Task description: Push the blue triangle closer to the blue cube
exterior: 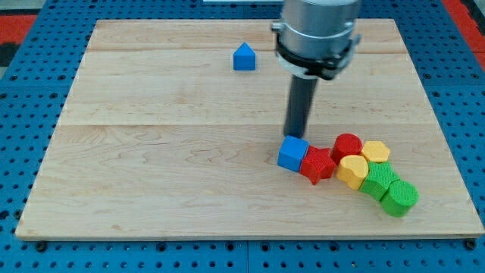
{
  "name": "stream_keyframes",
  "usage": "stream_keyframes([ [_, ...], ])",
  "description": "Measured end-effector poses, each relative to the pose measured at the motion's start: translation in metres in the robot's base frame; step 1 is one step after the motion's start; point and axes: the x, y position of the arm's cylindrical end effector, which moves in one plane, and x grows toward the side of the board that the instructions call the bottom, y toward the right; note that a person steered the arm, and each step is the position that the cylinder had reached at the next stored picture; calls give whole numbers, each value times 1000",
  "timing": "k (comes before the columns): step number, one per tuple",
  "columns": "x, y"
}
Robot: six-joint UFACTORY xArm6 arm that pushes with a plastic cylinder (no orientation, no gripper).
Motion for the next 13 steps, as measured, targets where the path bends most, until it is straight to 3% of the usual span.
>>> stream_keyframes([
  [1, -1, -36],
  [2, 36, -8],
  [3, 45, 32],
  [4, 14, -7],
  [6, -75, -148],
  [7, -162, -149],
  [8, -183, -97],
  [9, -81, -21],
  [10, 0, -5],
  [11, -38, -82],
  [12, -110, -45],
  [13, -136, 36],
])
